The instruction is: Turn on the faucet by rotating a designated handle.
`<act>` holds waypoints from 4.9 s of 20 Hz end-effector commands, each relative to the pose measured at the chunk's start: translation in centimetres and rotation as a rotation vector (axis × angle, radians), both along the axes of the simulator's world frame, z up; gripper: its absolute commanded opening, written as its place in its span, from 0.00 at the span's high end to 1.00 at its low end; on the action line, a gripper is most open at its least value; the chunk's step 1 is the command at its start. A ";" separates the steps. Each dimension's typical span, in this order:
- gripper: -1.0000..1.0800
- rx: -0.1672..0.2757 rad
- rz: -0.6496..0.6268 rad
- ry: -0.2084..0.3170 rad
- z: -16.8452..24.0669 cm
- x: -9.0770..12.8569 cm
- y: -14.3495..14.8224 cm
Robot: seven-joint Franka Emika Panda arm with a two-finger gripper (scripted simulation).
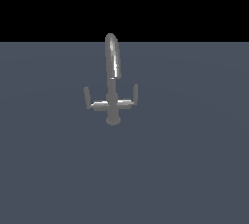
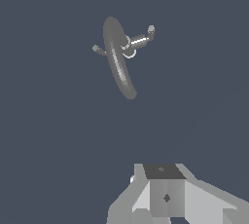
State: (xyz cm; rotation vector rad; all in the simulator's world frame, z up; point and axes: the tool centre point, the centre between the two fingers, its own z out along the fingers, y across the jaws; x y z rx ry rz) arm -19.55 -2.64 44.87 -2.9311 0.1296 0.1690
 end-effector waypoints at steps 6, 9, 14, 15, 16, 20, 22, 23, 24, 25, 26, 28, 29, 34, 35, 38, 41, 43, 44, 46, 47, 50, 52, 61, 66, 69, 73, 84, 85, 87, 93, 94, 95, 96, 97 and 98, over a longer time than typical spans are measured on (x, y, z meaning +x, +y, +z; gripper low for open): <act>1.00 0.140 -0.067 0.066 -3.1 4.2 -1.5; 1.00 0.196 -0.093 0.092 -4.4 5.7 -2.0; 1.00 0.289 -0.134 0.134 -6.8 8.2 -2.7; 1.00 0.307 -0.142 0.143 -7.2 8.7 -2.9; 1.00 0.326 -0.150 0.151 -7.7 9.1 -3.0; 1.00 0.399 -0.181 0.184 -9.7 10.9 -3.4; 1.00 0.435 -0.197 0.201 -10.7 11.8 -3.6; 1.00 0.454 -0.204 0.209 -11.2 12.2 -3.7; 1.00 0.472 -0.212 0.217 -11.7 12.6 -3.7; 1.00 0.491 -0.220 0.226 -12.3 13.0 -3.8; 1.00 0.509 -0.227 0.234 -12.8 13.4 -3.9; 1.00 0.546 -0.243 0.251 -13.9 14.2 -4.0; 1.00 0.565 -0.250 0.260 -14.4 14.6 -4.0; 1.00 0.661 -0.289 0.304 -17.2 16.5 -4.1; 1.00 0.680 -0.297 0.313 -17.8 16.9 -4.0; 1.00 0.739 -0.321 0.340 -19.6 18.0 -3.9; 1.00 0.800 -0.345 0.369 -21.4 19.0 -3.7; 1.00 0.840 -0.362 0.388 -22.7 19.7 -3.6; 1.00 0.861 -0.370 0.398 -23.3 20.1 -3.5; 1.00 0.902 -0.387 0.418 -24.6 20.7 -3.2; 1.00 0.923 -0.395 0.428 -25.2 21.1 -3.1; 1.00 0.981 -0.419 0.457 -27.0 22.0 -2.6; 1.00 1.015 -0.433 0.473 -28.0 22.5 -2.3; 1.00 1.115 -0.476 0.525 -31.1 24.0 -1.1; 1.00 1.135 -0.484 0.535 -31.8 24.3 -0.8; 1.00 1.136 -0.485 0.536 -31.8 24.4 -0.7; 1.00 1.136 -0.485 0.536 -31.7 24.1 -0.8; 1.00 1.136 -0.485 0.536 -30.7 21.3 -1.2; 1.00 1.136 -0.485 0.536 -30.6 21.0 -1.2; 1.00 1.136 -0.485 0.536 -30.4 20.5 -1.3; 1.00 1.133 -0.489 0.534 -30.9 19.6 -1.4; 1.00 1.133 -0.489 0.534 -31.0 19.3 -1.4; 1.00 1.133 -0.489 0.534 -31.1 18.9 -1.5; 1.00 1.134 -0.488 0.535 -31.2 18.6 -1.5; 1.00 1.134 -0.488 0.535 -31.4 18.2 -1.6; 1.00 1.134 -0.488 0.535 -31.5 17.9 -1.6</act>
